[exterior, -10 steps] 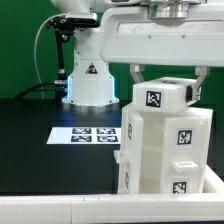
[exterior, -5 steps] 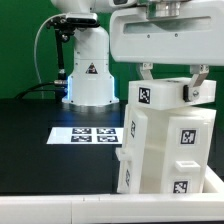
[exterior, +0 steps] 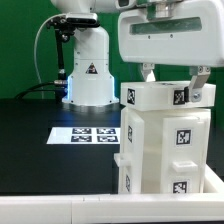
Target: Assemble cabinet
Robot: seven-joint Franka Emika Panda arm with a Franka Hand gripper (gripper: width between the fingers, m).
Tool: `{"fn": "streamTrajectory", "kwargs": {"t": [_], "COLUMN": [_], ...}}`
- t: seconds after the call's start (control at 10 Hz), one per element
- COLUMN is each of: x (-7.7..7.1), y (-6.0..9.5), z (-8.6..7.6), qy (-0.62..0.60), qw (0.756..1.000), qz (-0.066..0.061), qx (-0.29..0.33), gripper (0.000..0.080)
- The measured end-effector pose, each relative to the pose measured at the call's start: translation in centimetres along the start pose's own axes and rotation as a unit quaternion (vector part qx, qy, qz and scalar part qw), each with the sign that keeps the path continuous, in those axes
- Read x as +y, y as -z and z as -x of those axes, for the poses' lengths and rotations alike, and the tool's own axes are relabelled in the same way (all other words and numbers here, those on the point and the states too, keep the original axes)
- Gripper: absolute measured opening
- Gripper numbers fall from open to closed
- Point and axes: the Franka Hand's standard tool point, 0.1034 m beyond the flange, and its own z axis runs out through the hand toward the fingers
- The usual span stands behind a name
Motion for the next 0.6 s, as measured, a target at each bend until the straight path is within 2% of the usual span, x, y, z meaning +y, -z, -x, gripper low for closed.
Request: {"fn": "streamTrajectory", "kwargs": {"t": [0.1, 0.2, 0.3, 0.4, 0.6], "x": [0.0, 0.0, -0.1, 0.0, -0.2], "y": [0.0, 0.2, 0.8, 1.5, 2.9], "z": [0.0, 0.0, -0.2, -0.1, 0.1], "qy": [0.002, 0.035, 0.061, 0.085, 0.217], "qw": [1.000, 0.999, 0.998, 0.996, 0.976], "qz": [0.000, -0.001, -0.006, -0.006, -0.009], "qx": [0.000, -0.003, -0.009, -0.011, -0.012], "gripper": [0.0783, 0.0796, 0.0796, 0.0797, 0.0797]}}
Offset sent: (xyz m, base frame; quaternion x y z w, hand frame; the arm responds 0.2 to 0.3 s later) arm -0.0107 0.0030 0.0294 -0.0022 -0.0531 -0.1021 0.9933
